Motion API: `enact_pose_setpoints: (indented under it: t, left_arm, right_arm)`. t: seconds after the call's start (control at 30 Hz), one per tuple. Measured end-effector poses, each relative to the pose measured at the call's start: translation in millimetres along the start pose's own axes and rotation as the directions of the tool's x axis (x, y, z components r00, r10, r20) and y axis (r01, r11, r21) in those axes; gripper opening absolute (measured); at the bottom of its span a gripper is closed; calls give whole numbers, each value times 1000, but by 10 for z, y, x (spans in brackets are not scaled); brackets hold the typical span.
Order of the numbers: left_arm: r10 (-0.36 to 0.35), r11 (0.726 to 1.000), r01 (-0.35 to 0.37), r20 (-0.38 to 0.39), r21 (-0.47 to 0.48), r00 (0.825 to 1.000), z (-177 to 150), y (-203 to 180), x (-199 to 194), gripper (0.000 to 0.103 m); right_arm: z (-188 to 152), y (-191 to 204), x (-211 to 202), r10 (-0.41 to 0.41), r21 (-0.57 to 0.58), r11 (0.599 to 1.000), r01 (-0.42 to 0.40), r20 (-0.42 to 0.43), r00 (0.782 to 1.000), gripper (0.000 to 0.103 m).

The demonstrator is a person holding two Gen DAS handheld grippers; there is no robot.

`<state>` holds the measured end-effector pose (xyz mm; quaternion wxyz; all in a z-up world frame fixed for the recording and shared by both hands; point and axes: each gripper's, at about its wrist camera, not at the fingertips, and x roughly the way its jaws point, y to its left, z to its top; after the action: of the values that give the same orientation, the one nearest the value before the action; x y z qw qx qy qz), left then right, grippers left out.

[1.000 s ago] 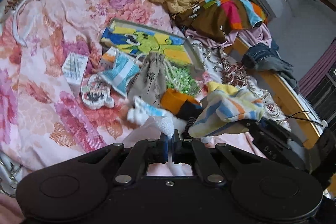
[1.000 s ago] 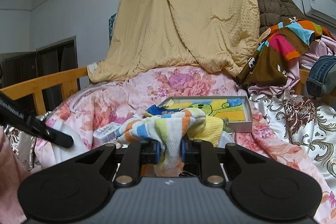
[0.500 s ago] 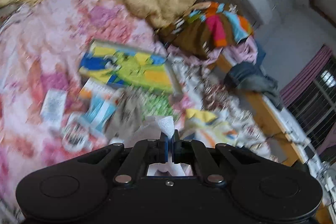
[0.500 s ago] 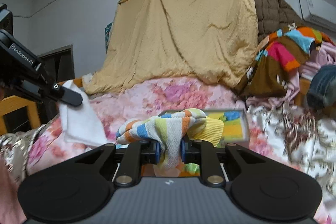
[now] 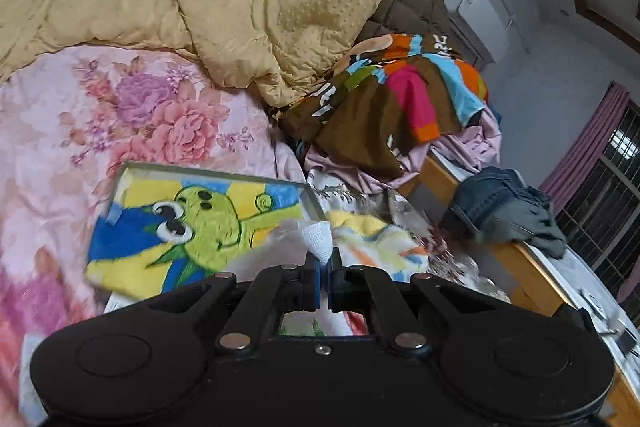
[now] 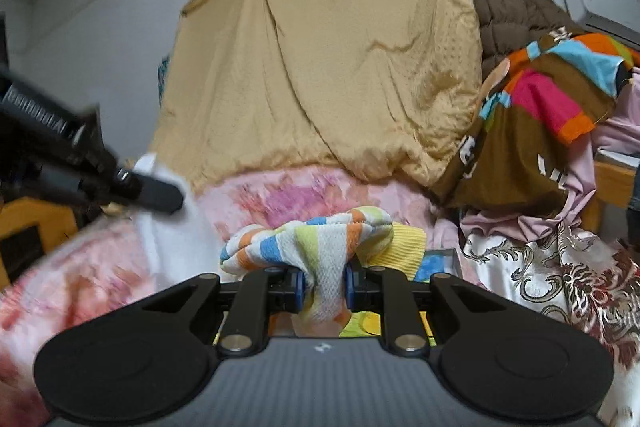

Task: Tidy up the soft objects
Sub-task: 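Carry the striped towel and white cloth with both grippers over the frog tray, then open both grippers to drop the towel and cloth into the frog tray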

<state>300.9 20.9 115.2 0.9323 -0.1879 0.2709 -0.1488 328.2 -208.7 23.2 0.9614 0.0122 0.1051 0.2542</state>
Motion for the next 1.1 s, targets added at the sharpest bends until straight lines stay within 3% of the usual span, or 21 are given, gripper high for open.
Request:
enact_pose_setpoints:
  t: [0.3,0.5,0.6,0.67,0.73,0.87,1.03,1.1]
  left_arm:
    - [9,999,-10,-18,-49,1000,30,255,1068,2]
    - [90,989,-102,-115,-109,989,-157,549,1528,3]
    - [128,983,-146,-152,-110,980,-221,652,1646,3]
    - [153,980,-171,-168,-100,974,-252,699,1701,3]
    - [181,976,-200,-184,-90,966,-278,737,1746,4]
    - [210,967,-236,-224,-97,952,-332,806,1808,14]
    - [212,964,-241,-223,-113,951,-390,835,1730,20]
    - [214,964,-241,-215,-110,953,-402,834,1672,29]
  right_arm:
    - [-194,-432,551,-38,53,998,43,-106,994,22]
    - [-300,-541,760,-70,56,995,85,-229,971,29]
    - [-337,-536,794,-80,52,994,95,-248,965,32]
    - [-355,-532,814,-84,50,994,100,-259,962,38]
    - [-361,-533,846,-92,50,993,111,-278,956,50]
    - [-384,-556,862,-110,57,989,135,-315,943,63]
    - [-362,-579,830,-97,77,989,127,-315,944,77]
    - [-347,-561,803,-98,69,990,126,-312,945,82]
